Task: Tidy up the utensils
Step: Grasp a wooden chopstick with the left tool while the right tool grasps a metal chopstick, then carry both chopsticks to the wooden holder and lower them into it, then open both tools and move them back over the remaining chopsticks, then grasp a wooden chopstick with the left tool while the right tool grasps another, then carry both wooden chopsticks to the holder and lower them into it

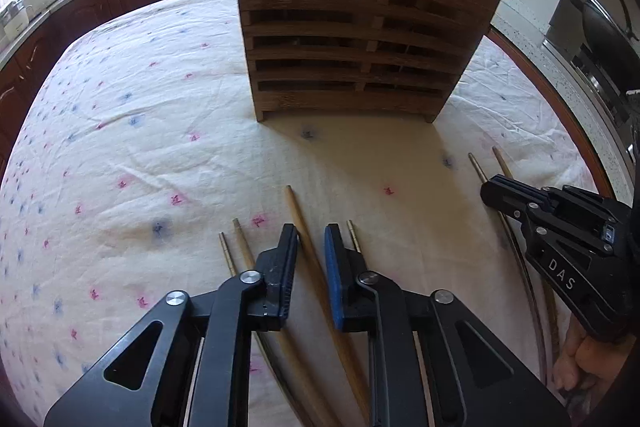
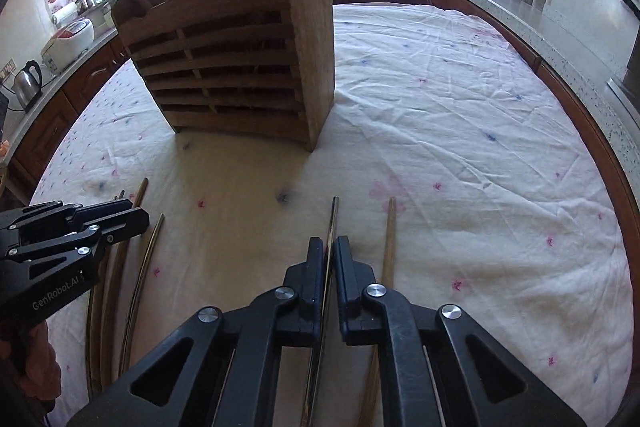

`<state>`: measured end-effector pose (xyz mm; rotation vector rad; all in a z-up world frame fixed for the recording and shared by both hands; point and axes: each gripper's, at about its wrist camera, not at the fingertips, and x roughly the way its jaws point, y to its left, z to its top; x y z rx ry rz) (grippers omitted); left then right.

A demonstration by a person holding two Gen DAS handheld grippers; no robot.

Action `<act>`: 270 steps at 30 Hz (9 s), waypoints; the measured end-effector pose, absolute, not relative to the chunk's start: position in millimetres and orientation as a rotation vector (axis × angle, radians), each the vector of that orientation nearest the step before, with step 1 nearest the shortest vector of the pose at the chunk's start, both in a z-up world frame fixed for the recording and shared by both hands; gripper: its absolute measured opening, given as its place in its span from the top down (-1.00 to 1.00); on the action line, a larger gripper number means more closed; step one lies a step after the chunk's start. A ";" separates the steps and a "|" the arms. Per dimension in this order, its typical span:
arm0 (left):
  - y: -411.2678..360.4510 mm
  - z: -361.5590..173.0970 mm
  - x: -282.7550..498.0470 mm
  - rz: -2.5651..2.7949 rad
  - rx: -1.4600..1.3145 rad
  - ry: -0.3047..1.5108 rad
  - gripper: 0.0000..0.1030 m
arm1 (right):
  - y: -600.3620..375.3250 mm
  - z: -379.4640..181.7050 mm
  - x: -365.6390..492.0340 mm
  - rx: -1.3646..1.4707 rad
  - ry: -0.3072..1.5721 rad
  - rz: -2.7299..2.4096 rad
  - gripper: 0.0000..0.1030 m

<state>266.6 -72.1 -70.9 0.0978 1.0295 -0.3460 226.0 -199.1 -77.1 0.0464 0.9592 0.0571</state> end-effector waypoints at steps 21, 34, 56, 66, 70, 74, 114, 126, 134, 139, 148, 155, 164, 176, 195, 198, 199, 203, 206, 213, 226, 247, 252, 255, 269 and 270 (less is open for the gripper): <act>-2.9 73.2 169.8 -0.507 -0.094 0.714 0.89 | -215.4 49.8 128.1 0.237 0.627 0.167 0.91; 14.4 120.9 155.9 -0.533 -0.142 0.572 0.90 | -221.7 113.6 109.5 0.235 0.460 0.172 0.91; 0.8 217.8 250.6 -0.458 -0.140 0.322 0.90 | -233.8 180.7 202.9 0.260 0.311 0.148 0.91; -11.0 185.6 313.7 -0.393 -0.194 0.348 0.90 | -231.9 156.3 251.1 0.263 0.339 0.111 0.91; -13.3 152.0 318.6 -0.374 -0.200 0.399 0.90 | -226.4 129.9 259.2 0.260 0.372 0.105 0.91; -12.4 122.8 315.4 -0.374 -0.214 0.455 0.90 | -228.2 106.7 264.0 0.280 0.412 0.101 0.91; 50.5 33.0 215.8 -0.076 -0.226 0.647 -0.92 | -233.8 68.7 173.6 0.348 0.419 0.110 -0.63; 43.6 -11.0 149.9 -0.032 -0.016 0.738 -0.93 | -215.3 32.1 101.2 0.284 0.479 0.083 -0.67; 42.0 -21.6 147.9 -0.063 -0.067 0.797 -0.97 | -207.2 8.1 85.6 0.215 0.548 0.064 -0.68; 47.1 -29.1 155.2 -0.045 -0.127 0.839 -0.97 | -209.2 -1.8 88.7 0.207 0.586 0.049 -0.68; 34.0 -37.0 168.4 -0.141 -0.122 0.887 -0.93 | -213.4 -19.5 108.5 0.204 0.674 0.050 -0.67; 2.5 -38.8 200.2 -0.303 -0.115 0.939 -0.03 | -220.7 -27.4 134.6 0.212 0.741 0.043 -0.17; -33.5 -54.3 246.1 -0.367 -0.062 1.020 0.56 | -235.5 -48.5 176.0 0.224 0.840 0.026 0.33; -52.7 -72.9 268.6 -0.318 0.051 1.049 0.66 | -230.3 -77.5 219.1 0.103 0.931 -0.013 0.47; -18.5 1.4 217.1 -0.458 -0.143 0.891 0.90 | -232.2 -15.9 172.9 0.248 0.784 0.105 0.90; -7.8 24.2 199.5 -0.480 -0.169 0.842 0.91 | -232.9 8.8 154.3 0.259 0.712 0.118 0.90; -3.0 31.2 193.9 -0.489 -0.177 0.827 0.91 | -233.1 16.7 148.2 0.262 0.691 0.119 0.90; 7.5 54.6 176.2 -0.519 -0.205 0.773 0.91 | -232.3 47.2 128.0 0.257 0.608 0.134 0.90; 13.6 71.4 165.9 -0.528 -0.217 0.731 0.91 | -230.5 68.5 116.3 0.247 0.554 0.145 0.90; 26.8 97.0 151.5 -0.552 -0.220 0.654 0.91 | -225.5 100.1 103.0 0.225 0.471 0.156 0.89; 36.4 117.8 155.5 -0.541 -0.234 0.580 0.91 | -222.0 109.8 110.3 0.222 0.449 0.167 0.89; 27.6 219.6 248.1 -0.473 -0.227 0.302 0.91 | -238.0 182.0 193.0 0.283 0.271 0.134 0.89; 15.9 225.5 281.1 -0.452 -0.234 0.276 0.91 | -237.5 184.2 221.4 0.289 0.265 0.114 0.89; 7.5 215.3 299.0 -0.446 -0.245 0.295 0.91 | -232.8 176.4 232.5 0.270 0.270 0.098 0.89; 0.5 158.7 290.0 -0.366 -0.194 0.281 0.89 | -219.8 115.0 247.6 0.271 0.348 0.093 0.89; 2.4 157.9 290.5 -0.361 -0.196 0.281 0.89 | -219.8 111.6 248.0 0.276 0.354 0.093 0.89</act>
